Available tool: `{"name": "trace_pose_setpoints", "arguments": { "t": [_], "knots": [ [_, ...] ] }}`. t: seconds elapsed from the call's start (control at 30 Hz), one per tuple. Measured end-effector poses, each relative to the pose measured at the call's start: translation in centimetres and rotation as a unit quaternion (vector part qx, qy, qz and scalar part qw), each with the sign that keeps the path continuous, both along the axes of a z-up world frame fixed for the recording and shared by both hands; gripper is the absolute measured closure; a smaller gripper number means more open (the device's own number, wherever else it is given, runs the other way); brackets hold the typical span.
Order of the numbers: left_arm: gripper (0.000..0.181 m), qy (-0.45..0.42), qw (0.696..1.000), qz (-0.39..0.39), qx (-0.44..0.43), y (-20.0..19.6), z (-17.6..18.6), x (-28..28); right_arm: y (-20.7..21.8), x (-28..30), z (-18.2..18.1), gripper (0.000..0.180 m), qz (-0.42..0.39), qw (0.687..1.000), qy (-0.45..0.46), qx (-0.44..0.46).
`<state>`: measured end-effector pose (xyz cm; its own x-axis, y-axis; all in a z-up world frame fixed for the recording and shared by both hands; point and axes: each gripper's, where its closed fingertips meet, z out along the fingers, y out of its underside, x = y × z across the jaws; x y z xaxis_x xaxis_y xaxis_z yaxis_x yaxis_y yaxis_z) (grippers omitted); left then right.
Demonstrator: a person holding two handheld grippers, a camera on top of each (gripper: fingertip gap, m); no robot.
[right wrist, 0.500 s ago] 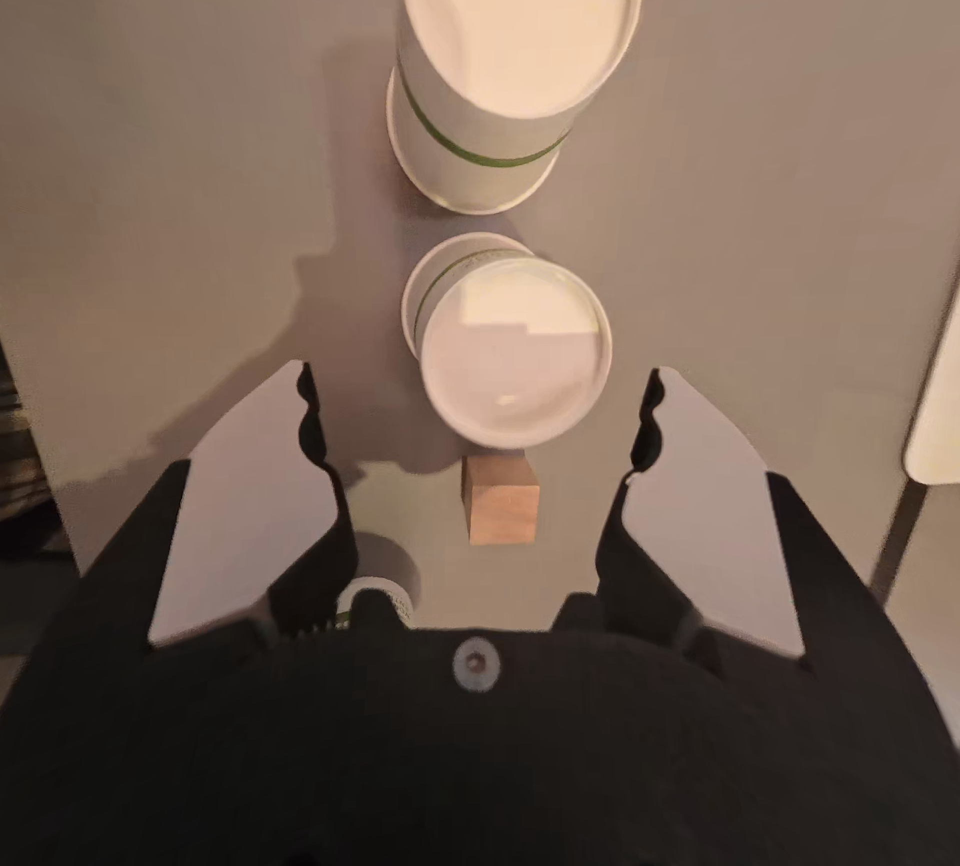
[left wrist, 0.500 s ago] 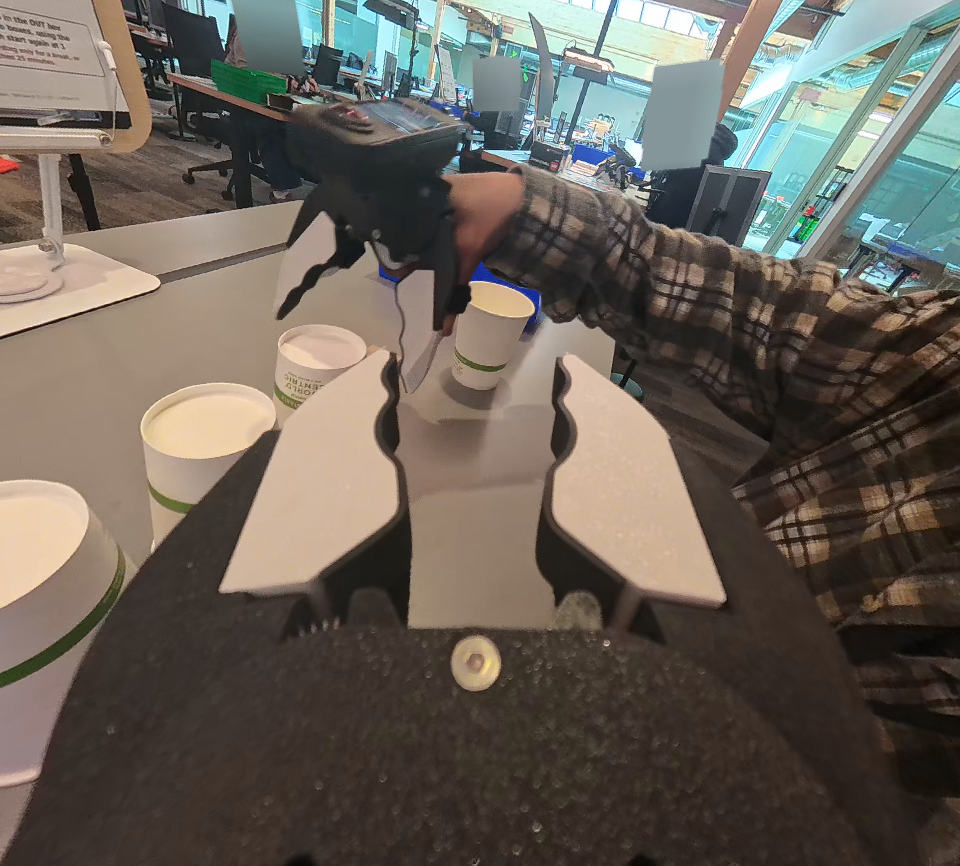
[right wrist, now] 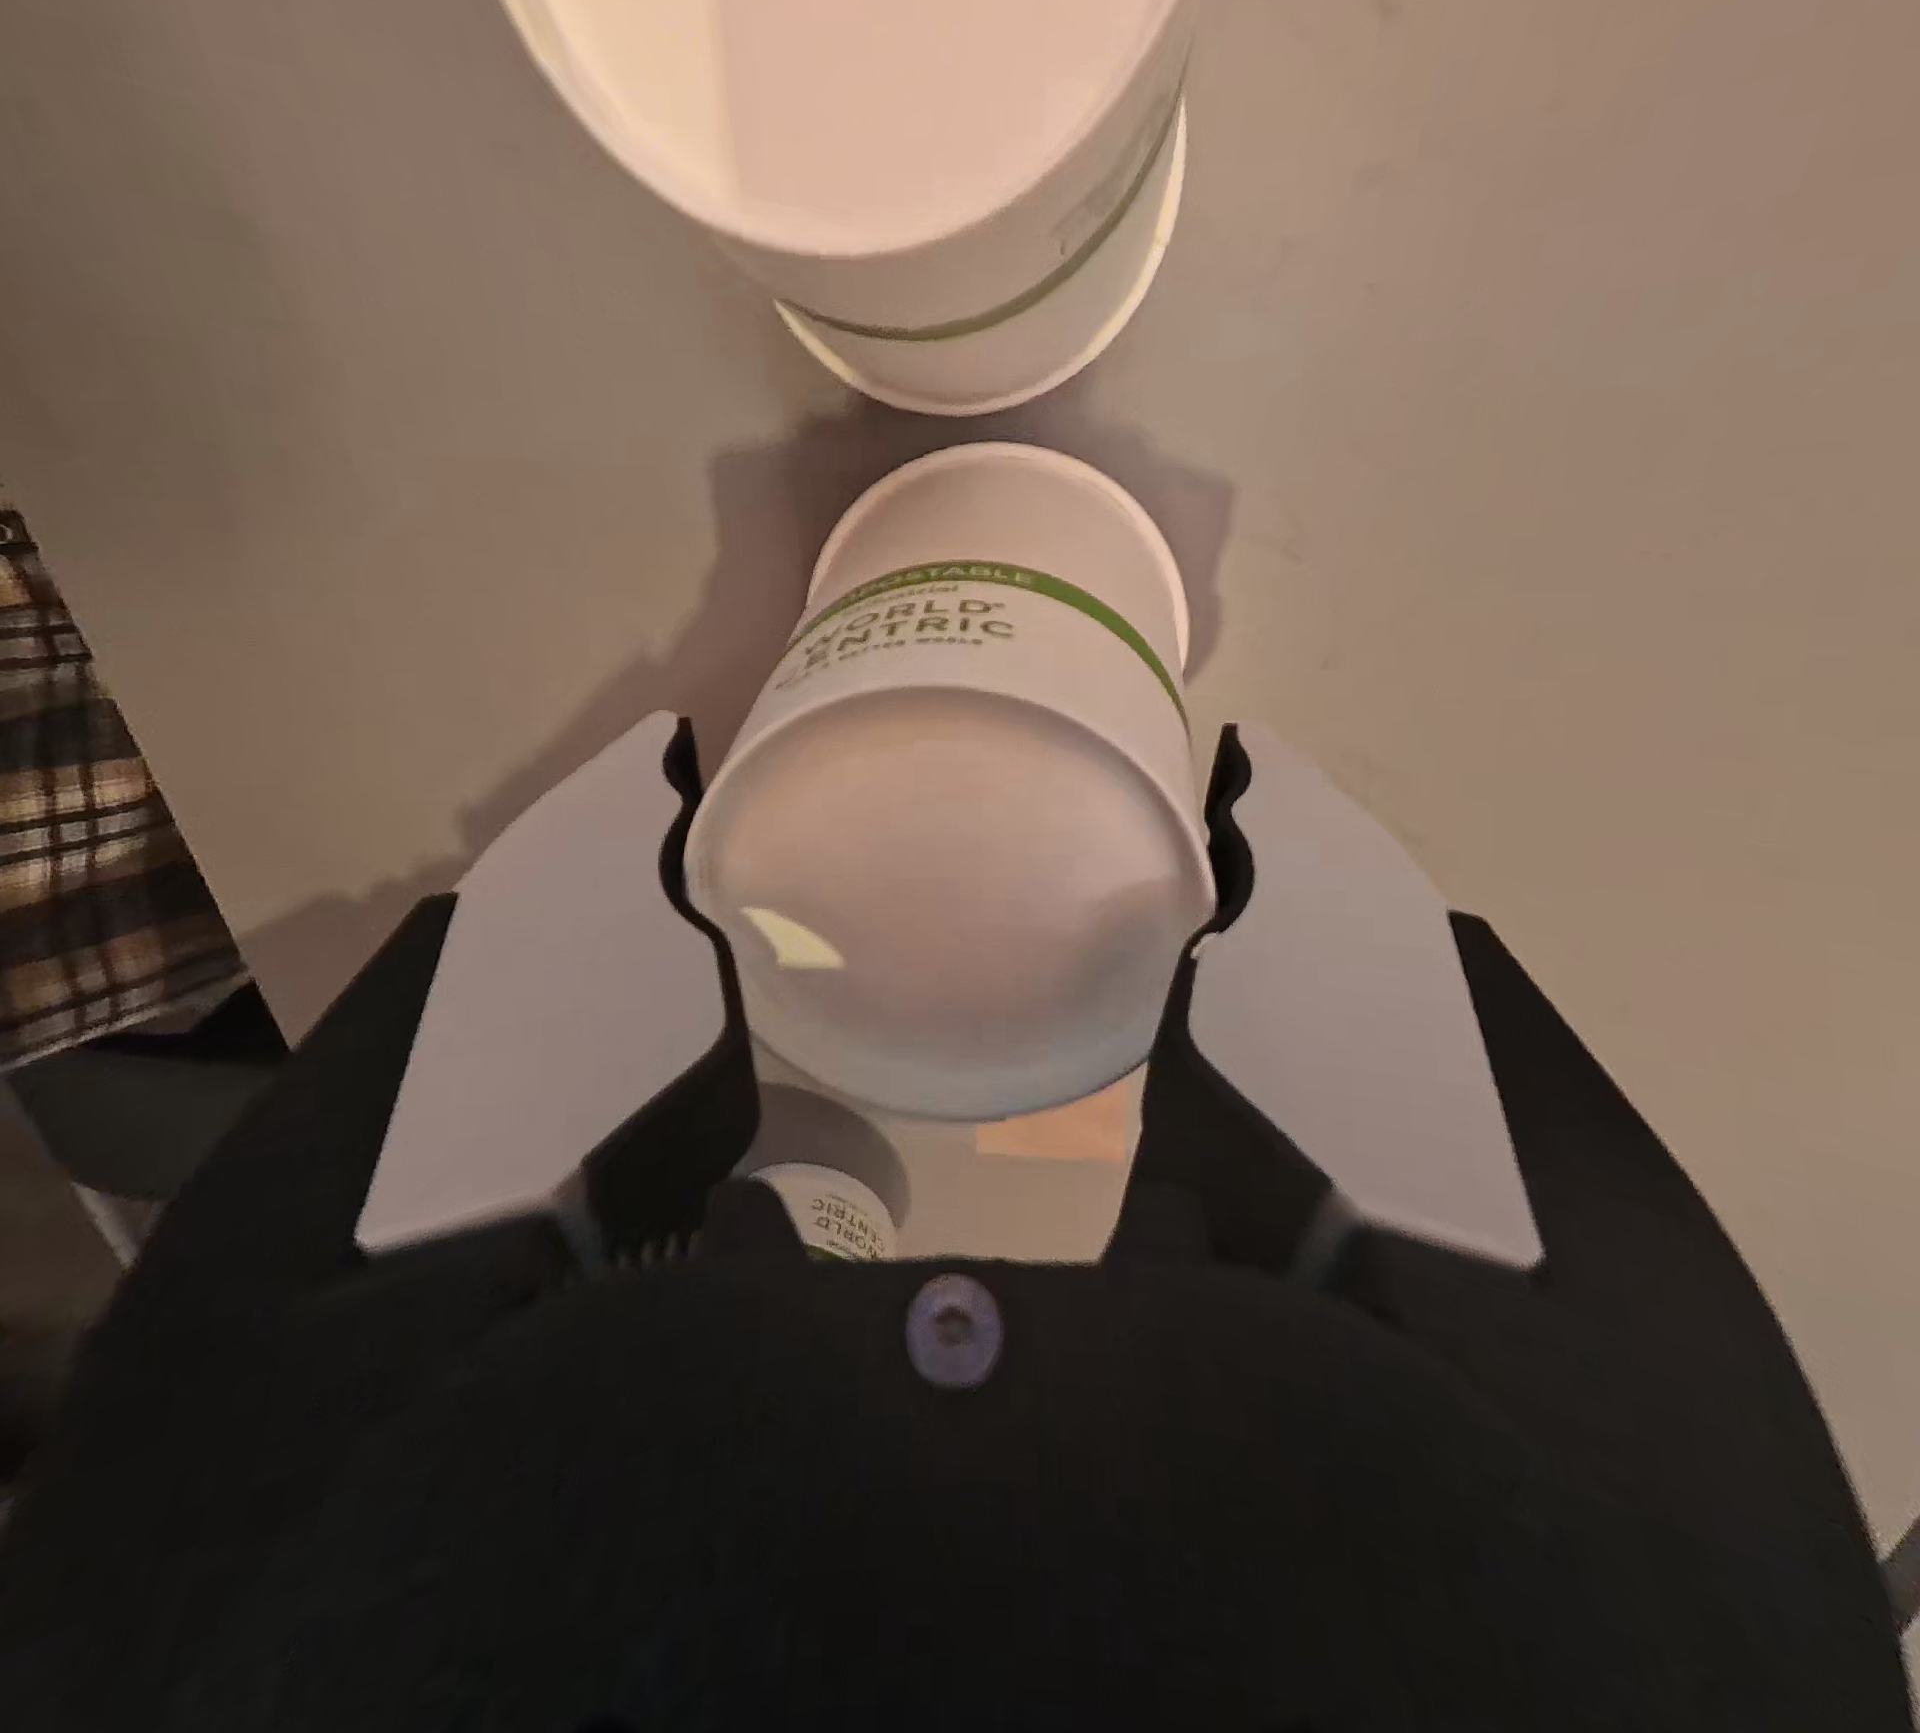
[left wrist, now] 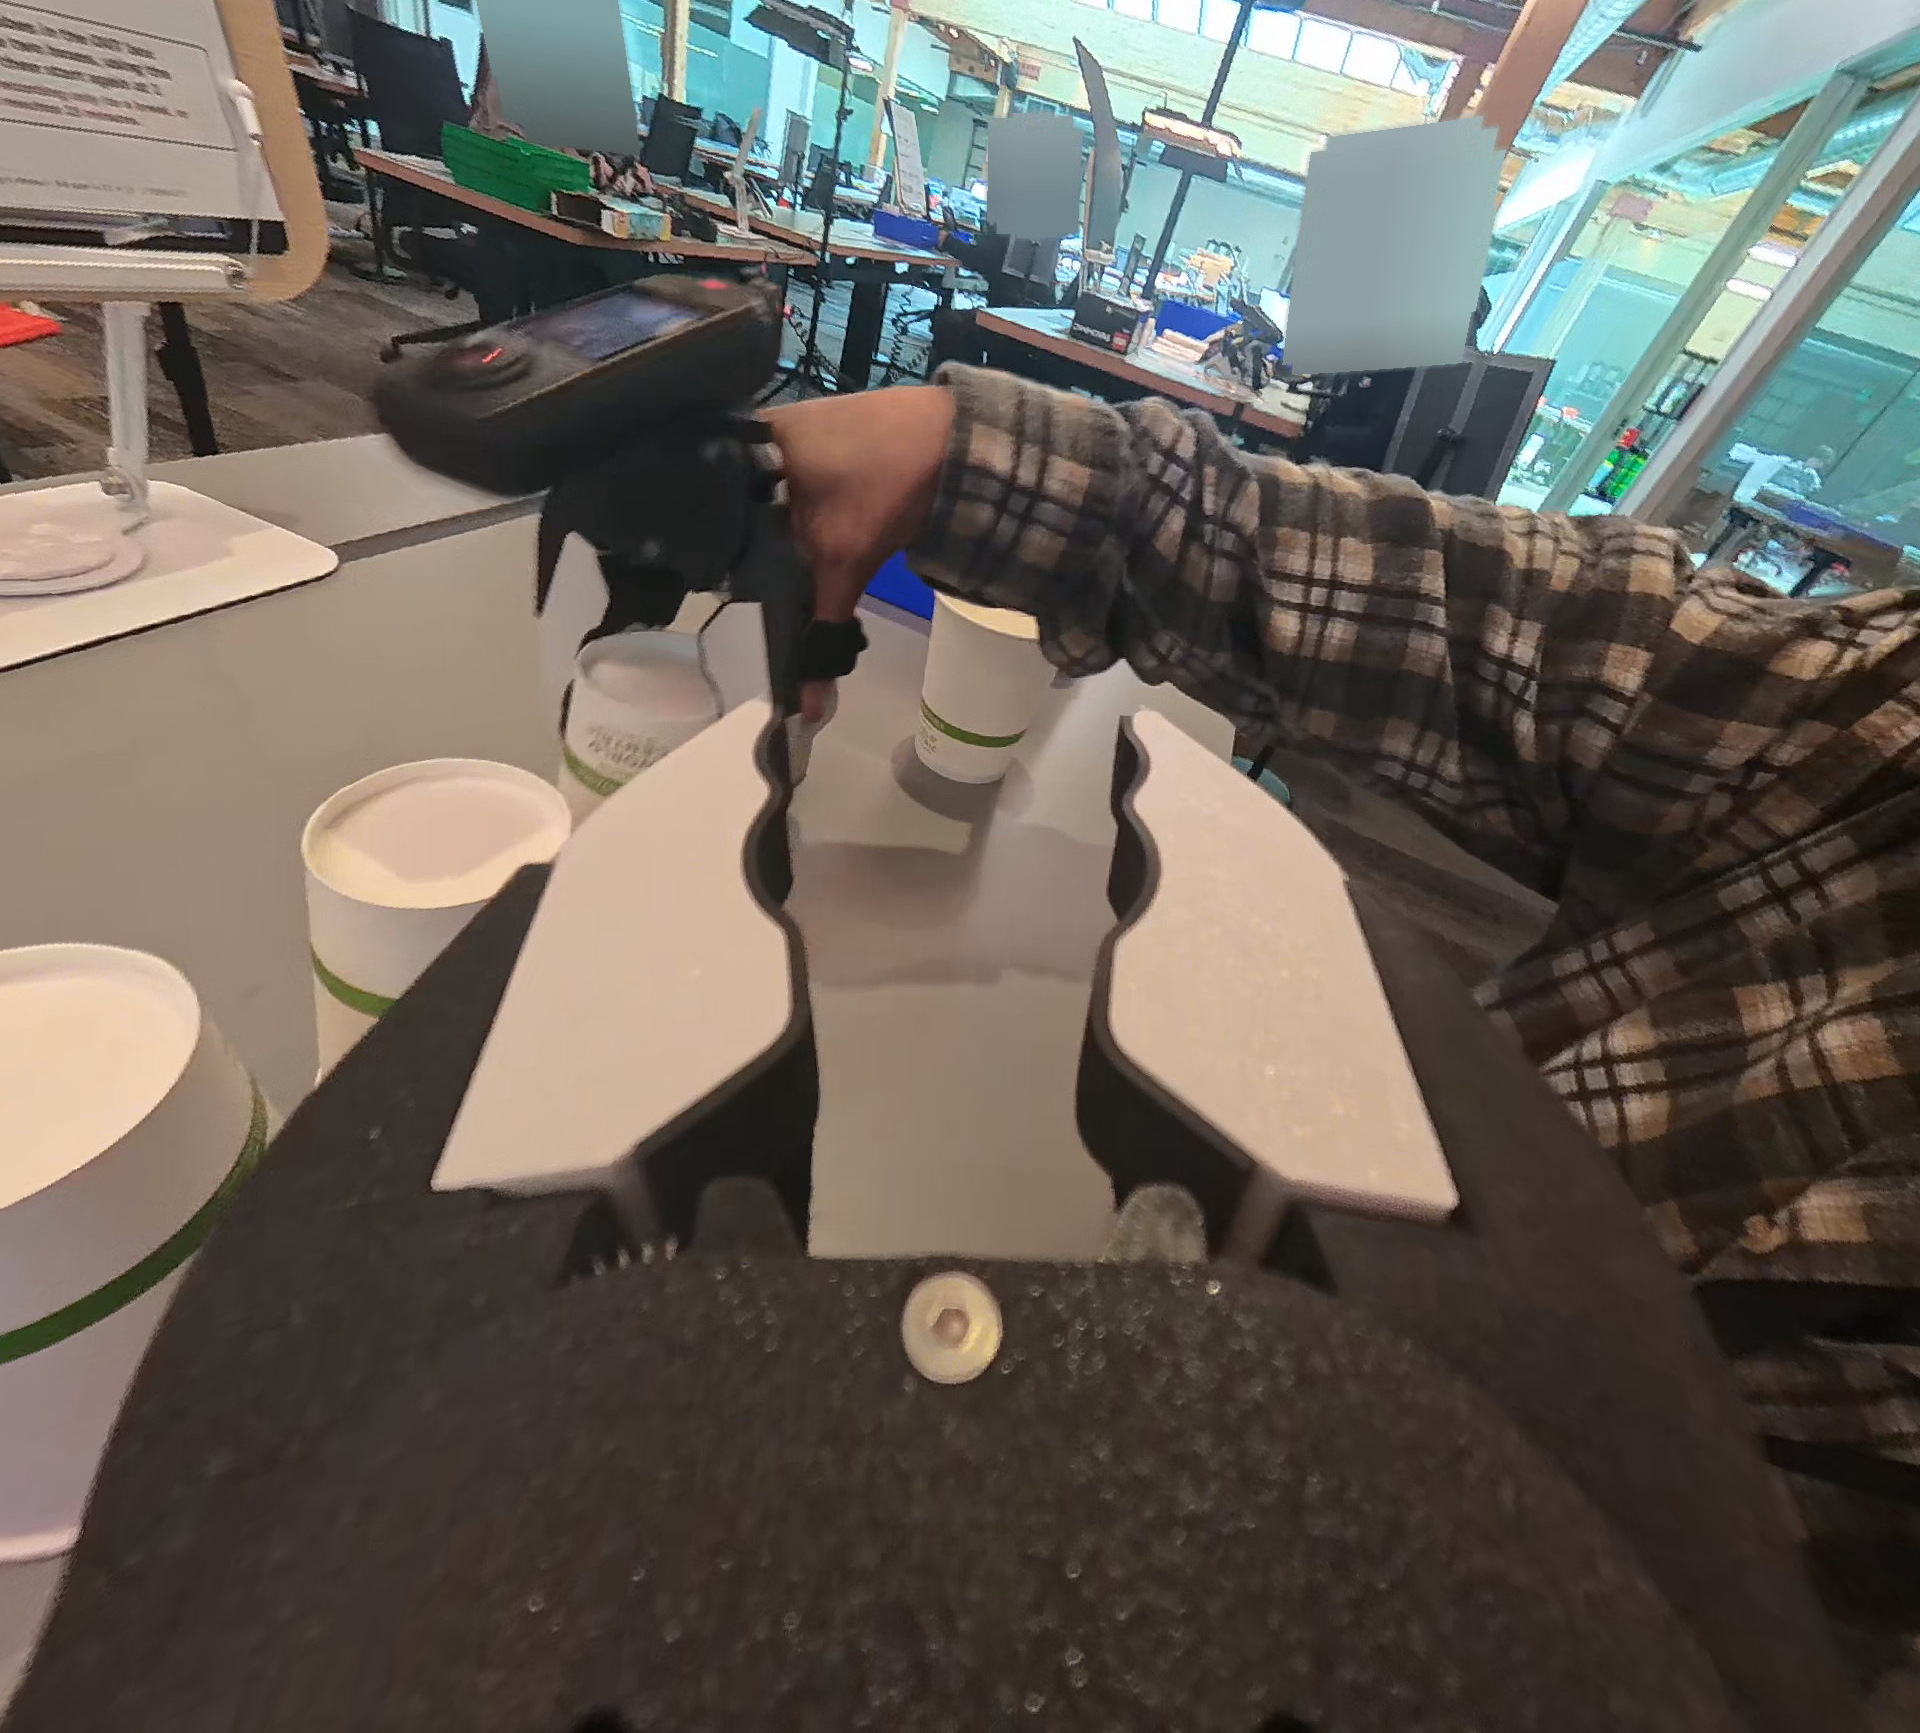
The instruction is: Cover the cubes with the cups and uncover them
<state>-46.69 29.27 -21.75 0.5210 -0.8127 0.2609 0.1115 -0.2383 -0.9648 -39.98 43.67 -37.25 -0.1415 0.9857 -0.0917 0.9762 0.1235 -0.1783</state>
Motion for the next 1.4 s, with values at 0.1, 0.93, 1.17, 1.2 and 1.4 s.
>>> {"name": "trace_pose_setpoints", "arguments": {
  "t": [0.1, 0.93, 1.17, 1.2, 1.4],
  "knots": [
    [0.12, -0.018, 1.0, 0.007, -0.007, 0.4, 0.0, -0.4, -0.2, 0.2, 1.9, 0.087, -0.006, 0.999, 0.042, -0.001],
    [0.128, -0.139, 0.972, -0.151, -0.116, -0.9, -1.6, 5.0, -11.7, 1.7, 12.0, 0.087, -0.02, 0.782, 0.622, 0.03],
    [0.18, -0.106, 0.97, -0.193, -0.104, -2.1, -2.2, 5.3, -13.3, 0.1, 10.0, 0.088, 0.036, 0.81, 0.584, 0.035],
    [0.18, -0.092, 0.971, -0.194, -0.102, -2.3, -2.4, 5.3, -13.4, 0.3, 9.5, 0.087, 0.041, 0.822, 0.567, 0.035],
    [0.181, 0.077, 0.978, -0.188, -0.056, -3.3, -4.8, 5.7, -13.3, 3.9, 7.1, 0.04, 0.04, 0.907, 0.417, -0.033]
  ]
}}
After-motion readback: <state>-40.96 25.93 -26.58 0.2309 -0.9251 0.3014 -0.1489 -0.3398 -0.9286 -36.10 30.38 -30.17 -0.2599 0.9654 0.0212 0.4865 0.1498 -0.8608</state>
